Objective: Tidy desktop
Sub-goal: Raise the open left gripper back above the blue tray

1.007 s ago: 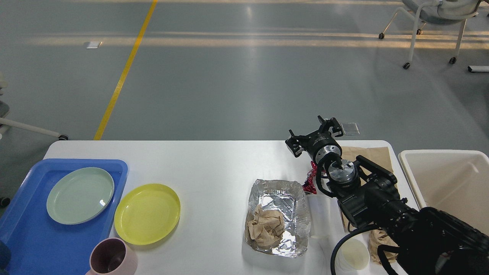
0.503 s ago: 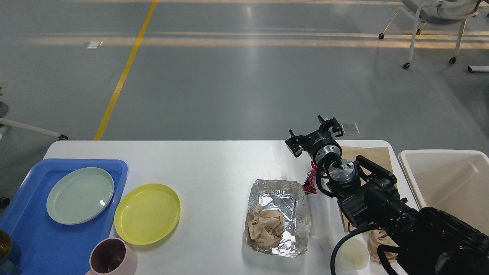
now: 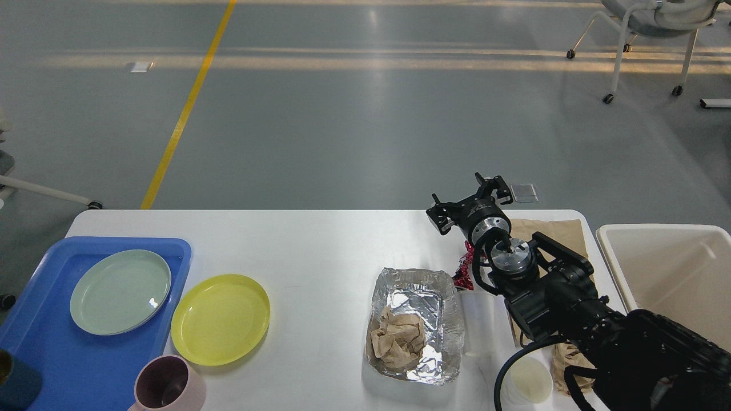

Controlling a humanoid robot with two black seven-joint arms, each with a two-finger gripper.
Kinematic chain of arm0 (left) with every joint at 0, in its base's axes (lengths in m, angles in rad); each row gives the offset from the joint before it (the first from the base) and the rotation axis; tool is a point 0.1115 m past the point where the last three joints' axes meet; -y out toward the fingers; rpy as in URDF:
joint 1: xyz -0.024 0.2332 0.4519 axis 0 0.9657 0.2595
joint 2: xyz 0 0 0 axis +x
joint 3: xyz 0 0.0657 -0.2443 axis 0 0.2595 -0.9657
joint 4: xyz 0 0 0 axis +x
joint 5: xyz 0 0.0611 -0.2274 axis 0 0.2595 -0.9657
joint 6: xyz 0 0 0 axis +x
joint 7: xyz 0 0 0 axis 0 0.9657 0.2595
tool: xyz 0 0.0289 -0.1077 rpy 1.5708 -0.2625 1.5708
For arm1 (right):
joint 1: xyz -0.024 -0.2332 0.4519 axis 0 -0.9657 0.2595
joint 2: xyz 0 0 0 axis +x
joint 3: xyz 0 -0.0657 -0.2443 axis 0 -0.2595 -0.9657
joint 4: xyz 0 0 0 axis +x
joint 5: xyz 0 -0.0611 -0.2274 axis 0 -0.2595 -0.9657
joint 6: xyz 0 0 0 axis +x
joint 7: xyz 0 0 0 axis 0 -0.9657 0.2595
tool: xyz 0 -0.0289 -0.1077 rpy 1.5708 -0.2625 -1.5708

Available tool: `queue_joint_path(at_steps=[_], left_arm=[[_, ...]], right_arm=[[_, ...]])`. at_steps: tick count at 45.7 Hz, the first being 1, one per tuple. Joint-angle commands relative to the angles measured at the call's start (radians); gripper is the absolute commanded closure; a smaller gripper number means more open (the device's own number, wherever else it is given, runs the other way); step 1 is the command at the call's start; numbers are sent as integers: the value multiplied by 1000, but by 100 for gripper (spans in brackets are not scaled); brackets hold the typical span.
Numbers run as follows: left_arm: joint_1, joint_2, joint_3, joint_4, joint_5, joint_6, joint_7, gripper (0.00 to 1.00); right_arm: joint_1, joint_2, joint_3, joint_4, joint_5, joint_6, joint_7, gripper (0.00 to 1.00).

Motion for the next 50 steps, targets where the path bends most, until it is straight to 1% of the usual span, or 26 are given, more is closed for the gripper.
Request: queue_joint_path(at_steps=[1, 4, 9, 18, 27, 35, 43, 50], left_arm=[[-17, 30, -8, -36, -25, -47, -1, 41], [-48, 41, -5, -64, -42, -73, -1, 40], [-135, 45, 18, -122, -55, -119, 2, 39], [-288, 16, 103, -205, -84, -205, -2, 39], [-420, -80, 199, -237, -215, -242, -2, 35], [-518, -188, 261, -239, -334, -311, -2, 31], [-626, -289, 308, -240, -426, -311, -2, 27], [-735, -333, 331, -273, -456, -311, -2, 25]], right_arm=[[-1, 0, 0, 0, 0, 0, -1, 0], [0, 0, 0, 0, 0, 0, -1, 0], [-1, 0, 0, 0, 0, 0, -1, 0], [0, 0, -1, 0, 0, 0, -1, 0], [-1, 0, 0, 0, 0, 0, 1, 0], [-1, 0, 0, 0, 0, 0, 1, 0], [0, 0, 0, 0, 0, 0, -1, 0], [-1, 0, 0, 0, 0, 0, 1, 0]])
